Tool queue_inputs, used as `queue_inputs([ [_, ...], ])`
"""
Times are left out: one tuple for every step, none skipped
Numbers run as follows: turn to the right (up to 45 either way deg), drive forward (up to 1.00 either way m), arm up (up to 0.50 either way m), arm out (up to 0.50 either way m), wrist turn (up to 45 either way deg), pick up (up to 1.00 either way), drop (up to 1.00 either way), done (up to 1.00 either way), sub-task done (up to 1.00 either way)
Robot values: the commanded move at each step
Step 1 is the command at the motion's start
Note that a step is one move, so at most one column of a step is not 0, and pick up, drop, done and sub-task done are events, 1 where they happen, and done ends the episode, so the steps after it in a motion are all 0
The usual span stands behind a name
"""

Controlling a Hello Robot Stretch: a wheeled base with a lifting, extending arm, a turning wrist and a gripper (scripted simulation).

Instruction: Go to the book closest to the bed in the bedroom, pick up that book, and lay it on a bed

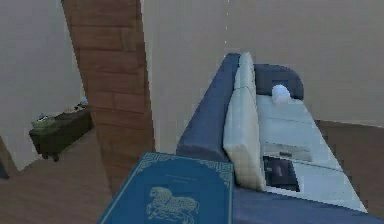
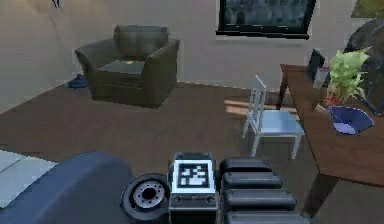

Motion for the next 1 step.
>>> queue_inputs([
  [-45.0,0.0,0.0,0.0,0.0,0.0,0.0,0.0,0.0],
])
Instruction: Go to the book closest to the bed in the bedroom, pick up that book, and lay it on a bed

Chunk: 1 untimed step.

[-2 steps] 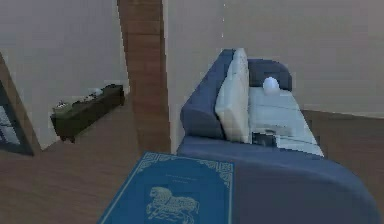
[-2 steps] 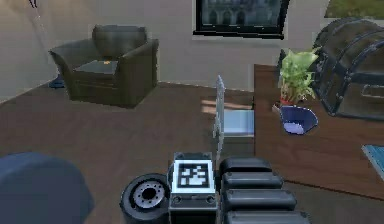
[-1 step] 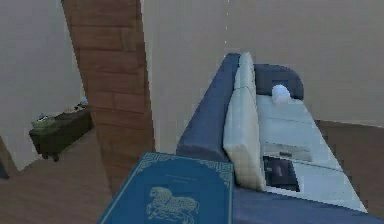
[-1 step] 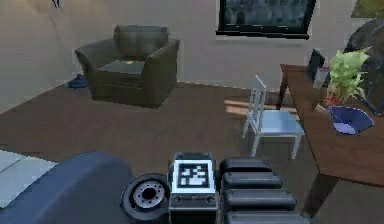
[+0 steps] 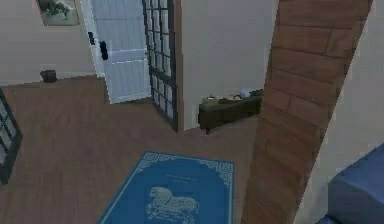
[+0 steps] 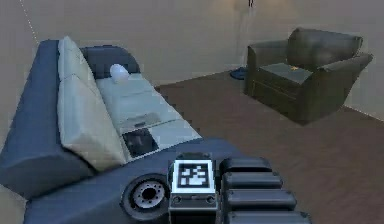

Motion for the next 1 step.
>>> queue_inputs([
  [-27.0,0.0,0.0,0.0,0.0,0.0,0.0,0.0,0.0],
])
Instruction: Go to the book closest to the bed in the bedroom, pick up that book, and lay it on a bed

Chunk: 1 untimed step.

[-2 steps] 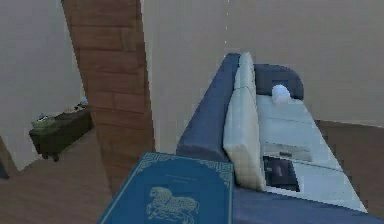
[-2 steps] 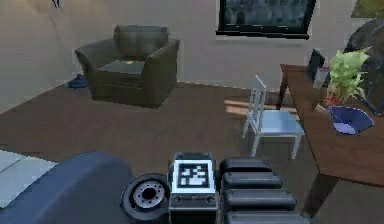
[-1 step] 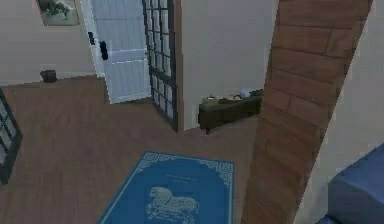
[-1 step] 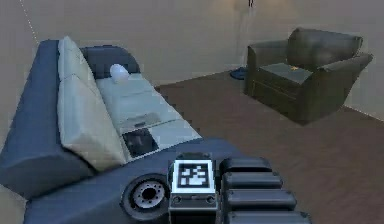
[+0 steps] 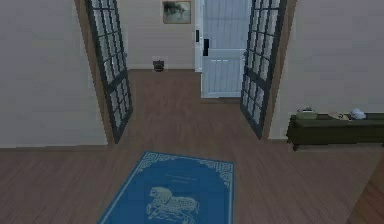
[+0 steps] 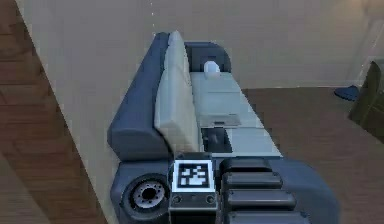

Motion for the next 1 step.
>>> queue_inputs([
  [0.0,0.45,0.0,0.0,0.0,0.0,0.0,0.0,0.0],
])
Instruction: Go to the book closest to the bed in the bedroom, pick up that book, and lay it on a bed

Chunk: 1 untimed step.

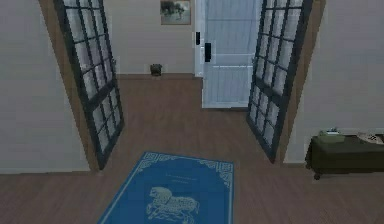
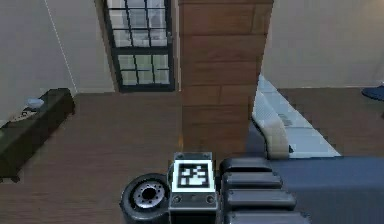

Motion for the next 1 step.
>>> queue_inputs([
  [-12.0,0.0,0.0,0.0,0.0,0.0,0.0,0.0,0.0],
])
